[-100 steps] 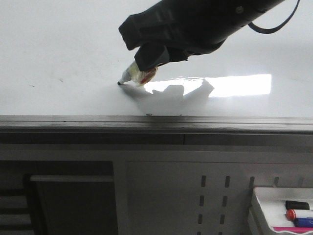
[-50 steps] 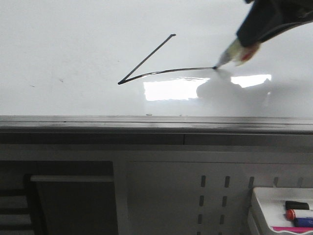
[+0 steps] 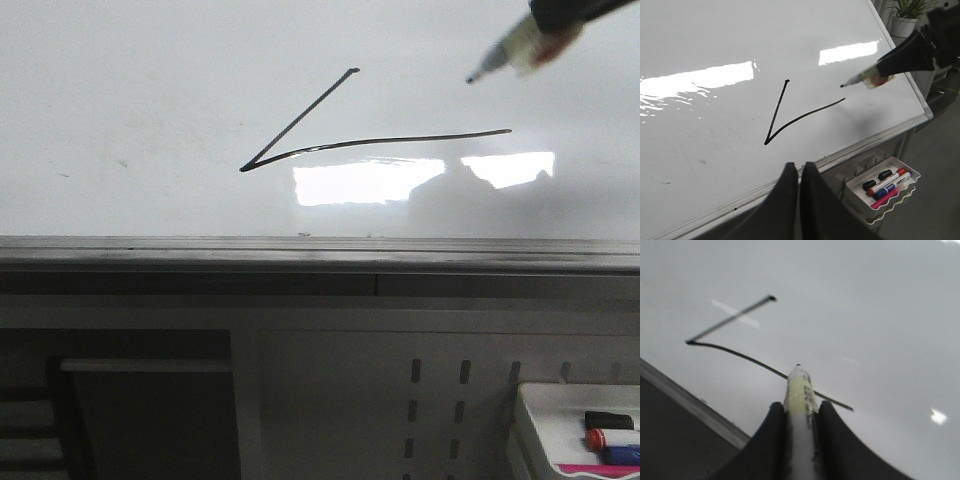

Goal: Write number 4 on whiteboard

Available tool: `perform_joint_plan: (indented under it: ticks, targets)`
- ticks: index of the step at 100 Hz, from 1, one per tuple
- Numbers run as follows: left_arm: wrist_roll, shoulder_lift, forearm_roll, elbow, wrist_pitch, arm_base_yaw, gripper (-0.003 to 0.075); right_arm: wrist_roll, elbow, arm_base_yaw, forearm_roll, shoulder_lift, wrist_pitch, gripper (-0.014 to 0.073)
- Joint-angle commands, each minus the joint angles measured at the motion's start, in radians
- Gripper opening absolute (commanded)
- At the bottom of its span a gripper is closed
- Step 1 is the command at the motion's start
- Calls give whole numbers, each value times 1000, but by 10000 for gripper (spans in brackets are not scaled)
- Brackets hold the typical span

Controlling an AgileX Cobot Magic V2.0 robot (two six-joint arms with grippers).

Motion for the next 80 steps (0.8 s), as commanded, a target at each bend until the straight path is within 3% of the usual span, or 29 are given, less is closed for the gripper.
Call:
perform_joint_plan:
  ticks: [1, 44, 80]
  targets:
    - [-2, 4, -52, -28, 14, 3, -20, -1, -29, 42, 4, -14, -139, -53]
    - [-2, 4, -59, -28, 35, 3, -20, -1, -29, 45, -7, 130, -340, -53]
    - [-2, 4, -59, -28, 35, 3, -20, -1, -29, 24, -18, 185, -297, -53]
